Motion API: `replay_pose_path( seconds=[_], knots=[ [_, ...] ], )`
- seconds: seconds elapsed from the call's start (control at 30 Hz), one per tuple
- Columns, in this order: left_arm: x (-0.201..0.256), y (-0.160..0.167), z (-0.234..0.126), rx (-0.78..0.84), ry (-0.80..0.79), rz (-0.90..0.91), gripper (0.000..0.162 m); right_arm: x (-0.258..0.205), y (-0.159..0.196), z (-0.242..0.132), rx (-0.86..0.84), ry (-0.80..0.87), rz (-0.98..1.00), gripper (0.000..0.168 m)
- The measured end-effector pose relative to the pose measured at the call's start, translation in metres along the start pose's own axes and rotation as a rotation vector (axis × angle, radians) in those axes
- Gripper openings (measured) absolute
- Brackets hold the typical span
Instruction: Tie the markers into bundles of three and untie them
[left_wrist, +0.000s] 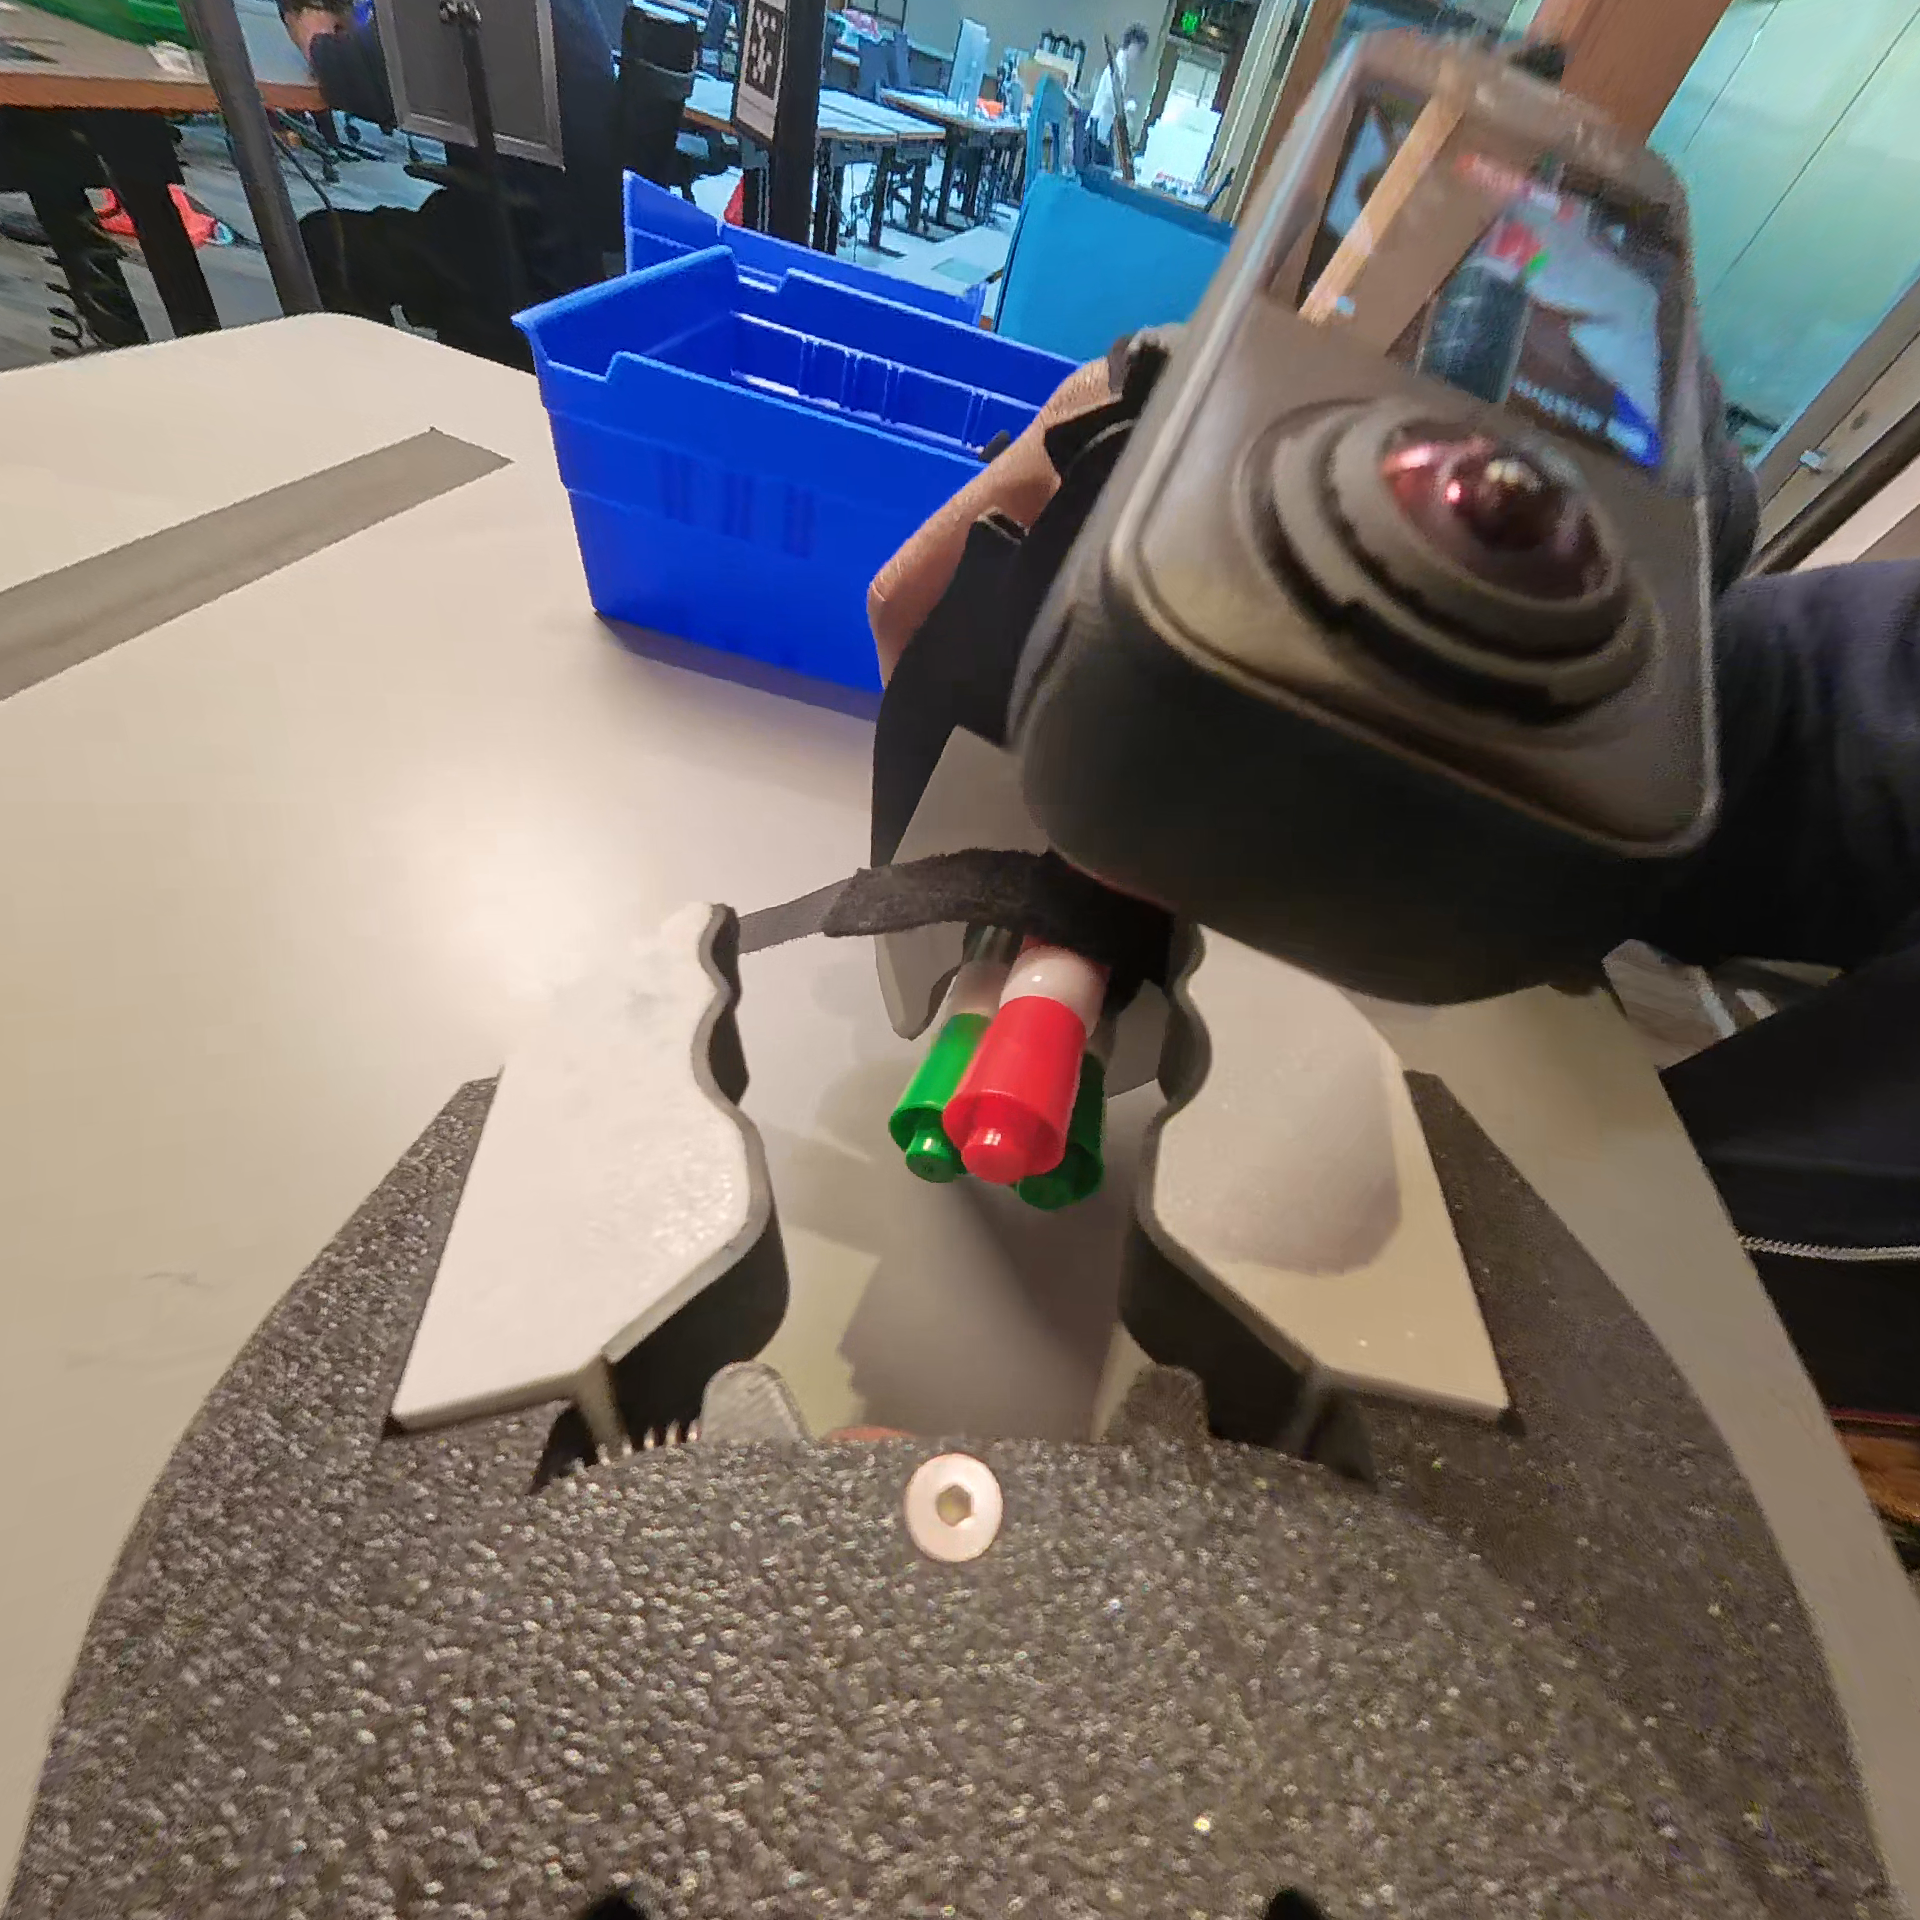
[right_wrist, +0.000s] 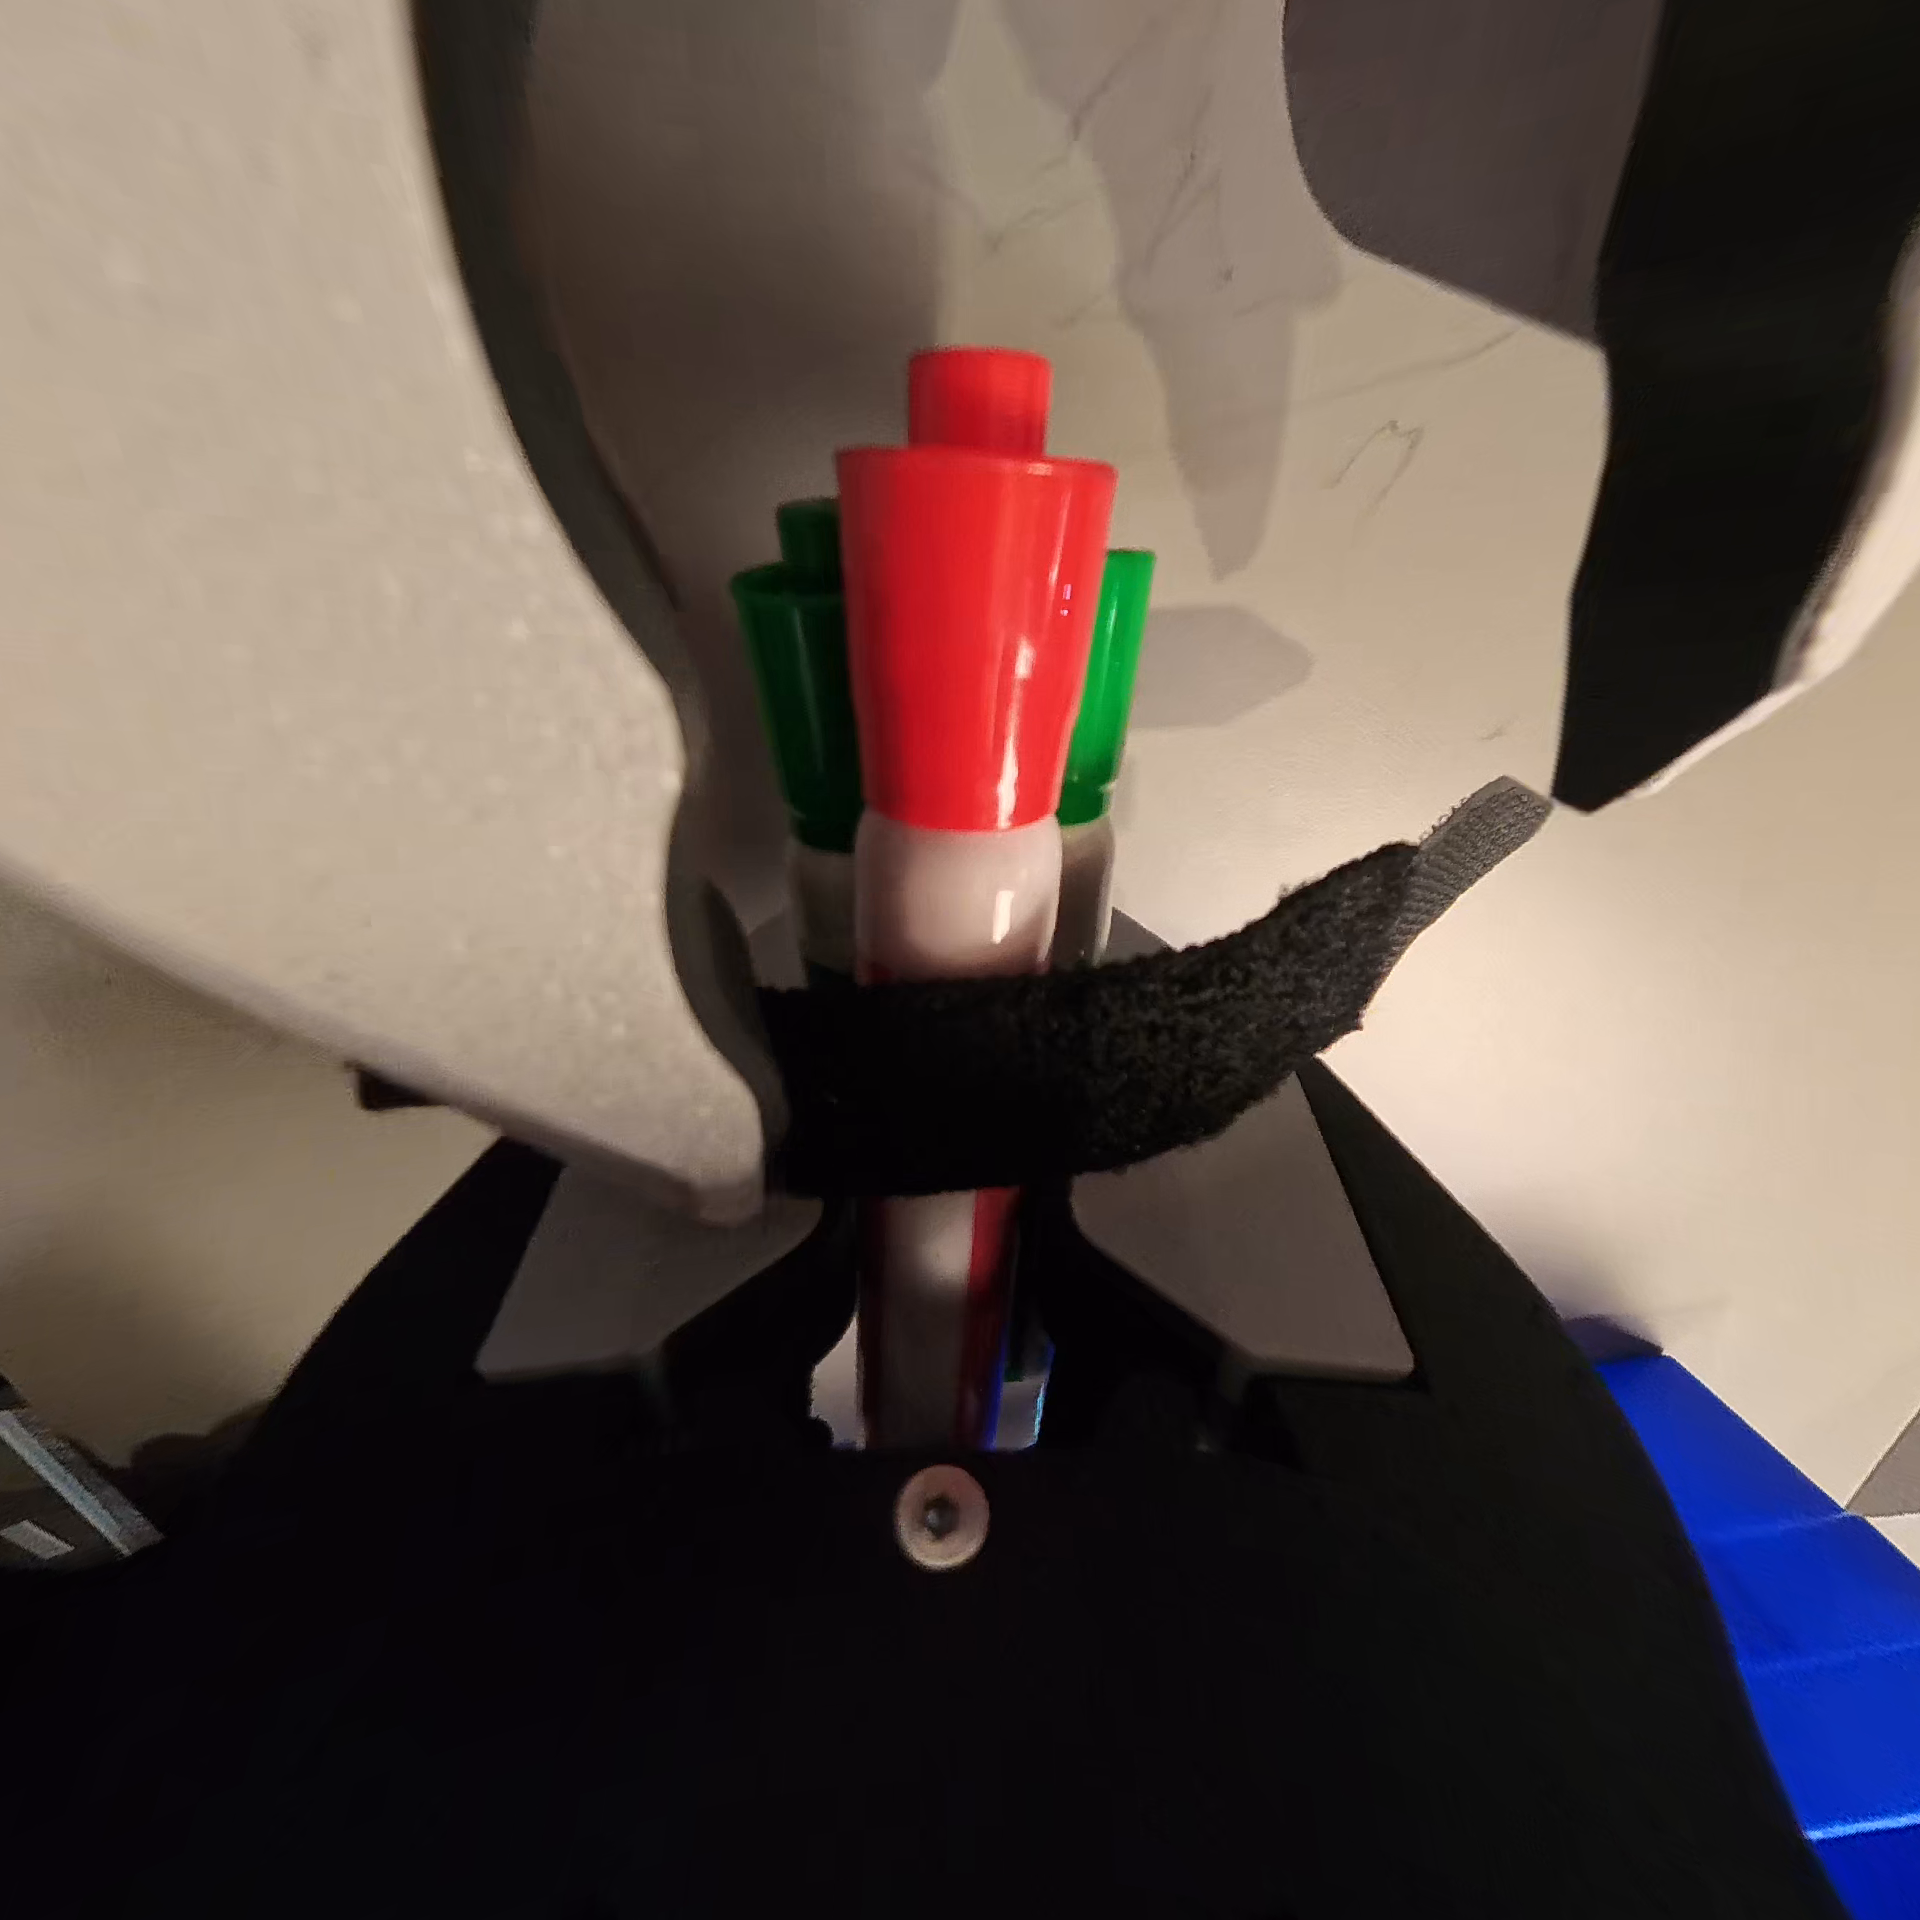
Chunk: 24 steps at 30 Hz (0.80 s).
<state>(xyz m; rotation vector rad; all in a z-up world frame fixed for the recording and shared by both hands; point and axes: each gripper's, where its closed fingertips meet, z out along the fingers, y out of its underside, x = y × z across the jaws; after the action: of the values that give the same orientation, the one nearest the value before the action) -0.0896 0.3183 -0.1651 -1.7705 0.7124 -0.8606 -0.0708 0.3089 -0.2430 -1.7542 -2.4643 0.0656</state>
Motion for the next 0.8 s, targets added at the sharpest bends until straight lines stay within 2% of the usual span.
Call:
replay_pose_path(
  seconds=[0.03,0.2,0.43,0.8],
  knots=[
    [0.0,0.001,0.001,-0.006,-0.009,0.025,0.078,0.0,0.0,0.0,0.0,0.0,-0.001,0.04],
    [0.003,0.009,0.003,-0.052,-0.046,0.165,0.069,0.0,0.0,-0.001,0.003,-0.001,-0.002,0.039],
    [0.0,0.011,0.004,-0.068,-0.103,0.229,0.074,-0.001,0.001,0.001,0.003,-0.016,0.001,0.041],
    [0.009,-0.009,-0.003,0.079,-0.11,0.284,0.068,-0.007,-0.002,0.002,0.028,-0.061,-0.006,0.04]
  ],
)
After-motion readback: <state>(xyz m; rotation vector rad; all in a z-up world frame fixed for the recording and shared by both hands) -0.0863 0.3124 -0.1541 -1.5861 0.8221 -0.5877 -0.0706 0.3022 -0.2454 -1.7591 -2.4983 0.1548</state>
